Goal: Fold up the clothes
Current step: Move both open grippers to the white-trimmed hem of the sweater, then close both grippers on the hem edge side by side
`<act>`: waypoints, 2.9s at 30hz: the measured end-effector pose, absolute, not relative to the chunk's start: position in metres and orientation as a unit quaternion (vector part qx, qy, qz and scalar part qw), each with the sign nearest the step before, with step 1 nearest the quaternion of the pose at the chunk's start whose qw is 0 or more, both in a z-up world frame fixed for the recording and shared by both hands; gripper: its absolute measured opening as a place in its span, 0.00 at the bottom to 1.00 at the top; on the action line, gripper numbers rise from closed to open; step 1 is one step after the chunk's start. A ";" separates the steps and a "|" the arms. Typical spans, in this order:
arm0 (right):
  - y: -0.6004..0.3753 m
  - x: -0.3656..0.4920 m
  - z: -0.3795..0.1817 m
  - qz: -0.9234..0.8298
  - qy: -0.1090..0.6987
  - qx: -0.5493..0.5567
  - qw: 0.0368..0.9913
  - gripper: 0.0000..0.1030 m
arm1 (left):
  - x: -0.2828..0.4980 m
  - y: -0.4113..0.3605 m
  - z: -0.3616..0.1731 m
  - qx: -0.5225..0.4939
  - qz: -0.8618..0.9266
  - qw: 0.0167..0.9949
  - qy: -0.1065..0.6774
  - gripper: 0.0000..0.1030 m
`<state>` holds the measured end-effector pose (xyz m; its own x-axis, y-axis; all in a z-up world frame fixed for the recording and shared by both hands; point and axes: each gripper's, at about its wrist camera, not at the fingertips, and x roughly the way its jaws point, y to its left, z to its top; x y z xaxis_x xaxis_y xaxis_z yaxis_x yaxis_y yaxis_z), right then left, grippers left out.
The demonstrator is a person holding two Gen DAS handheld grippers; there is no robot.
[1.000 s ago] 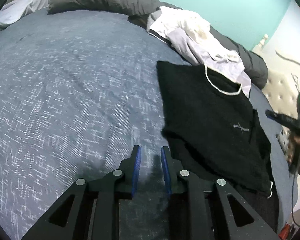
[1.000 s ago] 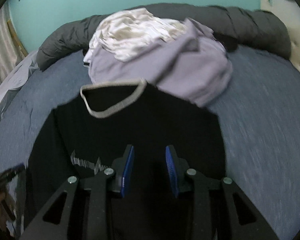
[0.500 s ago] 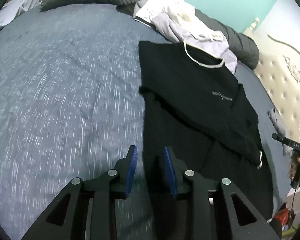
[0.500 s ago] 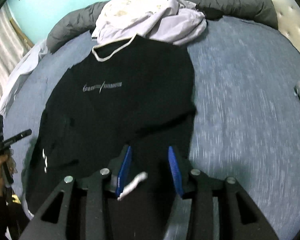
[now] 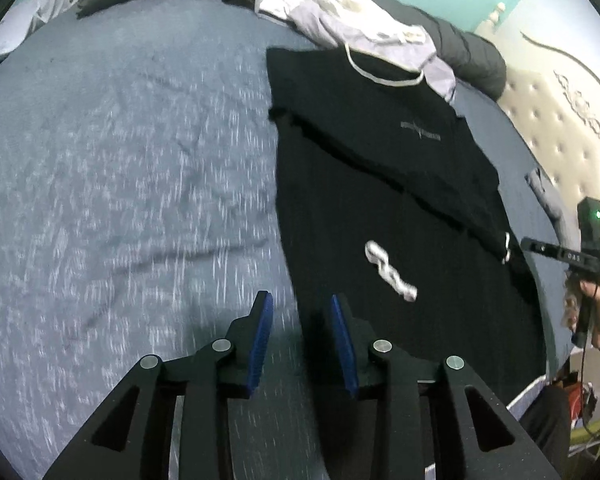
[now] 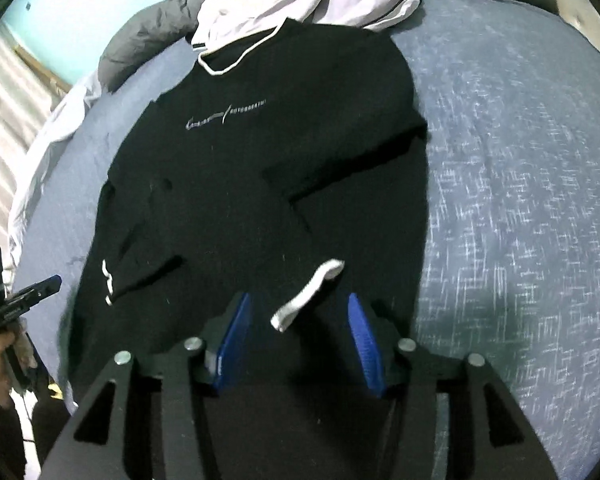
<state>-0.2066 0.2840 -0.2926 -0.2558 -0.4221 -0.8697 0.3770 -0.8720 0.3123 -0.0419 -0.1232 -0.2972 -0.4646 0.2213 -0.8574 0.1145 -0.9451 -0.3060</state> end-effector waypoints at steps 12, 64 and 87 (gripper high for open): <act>0.304 -0.174 -0.301 -0.775 -0.018 0.580 0.249 0.50 | -0.020 -0.109 -0.318 -0.551 0.817 0.046 -0.165 0.34; 0.361 -0.062 -0.310 -0.700 -0.060 0.647 0.295 0.42 | 0.066 -0.070 -0.332 -0.590 0.763 0.127 -0.232 0.26; 0.352 -0.069 -0.324 -0.700 -0.047 0.649 0.294 0.17 | 0.061 -0.073 -0.332 -0.581 0.768 0.136 -0.232 0.11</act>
